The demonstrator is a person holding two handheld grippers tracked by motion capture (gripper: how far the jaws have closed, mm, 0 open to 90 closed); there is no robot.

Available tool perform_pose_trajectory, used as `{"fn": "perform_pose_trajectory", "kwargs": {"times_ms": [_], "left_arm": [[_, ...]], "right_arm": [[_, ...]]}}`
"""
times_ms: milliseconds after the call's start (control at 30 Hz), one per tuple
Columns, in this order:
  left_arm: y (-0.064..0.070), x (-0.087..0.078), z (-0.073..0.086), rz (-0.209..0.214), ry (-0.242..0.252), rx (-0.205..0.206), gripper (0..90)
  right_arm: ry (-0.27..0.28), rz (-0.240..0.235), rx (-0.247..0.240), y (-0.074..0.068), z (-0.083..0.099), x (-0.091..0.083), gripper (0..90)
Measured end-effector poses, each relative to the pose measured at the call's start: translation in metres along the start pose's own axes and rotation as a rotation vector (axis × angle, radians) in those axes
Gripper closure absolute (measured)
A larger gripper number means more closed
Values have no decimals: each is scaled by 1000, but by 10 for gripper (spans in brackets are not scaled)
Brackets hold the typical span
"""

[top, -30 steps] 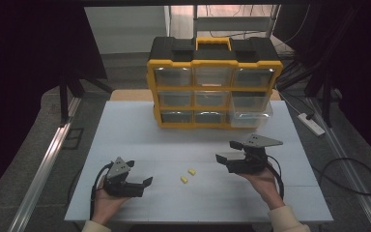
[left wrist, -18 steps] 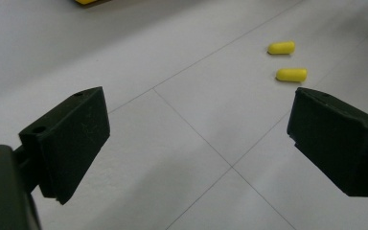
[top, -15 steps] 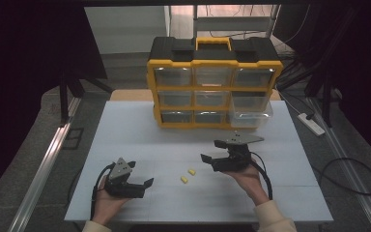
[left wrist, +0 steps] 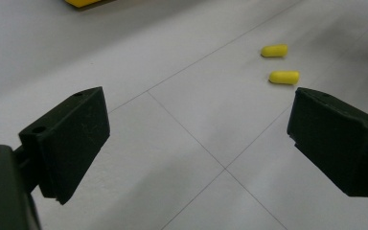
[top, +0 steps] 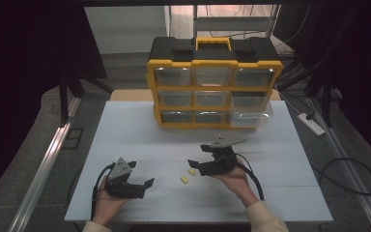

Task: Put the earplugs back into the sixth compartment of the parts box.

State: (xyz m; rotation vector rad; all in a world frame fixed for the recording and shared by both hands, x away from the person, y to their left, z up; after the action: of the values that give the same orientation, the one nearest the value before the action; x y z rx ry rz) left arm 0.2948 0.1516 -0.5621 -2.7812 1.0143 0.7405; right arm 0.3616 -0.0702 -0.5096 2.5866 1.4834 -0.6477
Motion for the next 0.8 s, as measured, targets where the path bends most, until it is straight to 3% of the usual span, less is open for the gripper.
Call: {"fn": "perform_pose_trajectory", "kwargs": {"times_ms": [267, 800], "left_arm": [[0, 0, 0, 0, -3, 1, 72], [0, 0, 1, 2, -11, 9, 72]], "right_arm": [[-50, 4, -26, -4, 7, 10, 227], [-250, 70, -94, 6, 38, 29, 241]]}}
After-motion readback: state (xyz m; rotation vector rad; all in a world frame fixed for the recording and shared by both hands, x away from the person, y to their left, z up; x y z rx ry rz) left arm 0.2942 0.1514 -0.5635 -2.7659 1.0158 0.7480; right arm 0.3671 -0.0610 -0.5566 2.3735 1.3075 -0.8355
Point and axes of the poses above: each handheld gripper's, and its own axes: x roughly forward along the jaws, z roughly out of its underside, y roughly to its right, the point moved 8 cm from there along x, roughly forward along the jaws, and after that the axes turned 7 degrees about y, right-handed, at the moved point
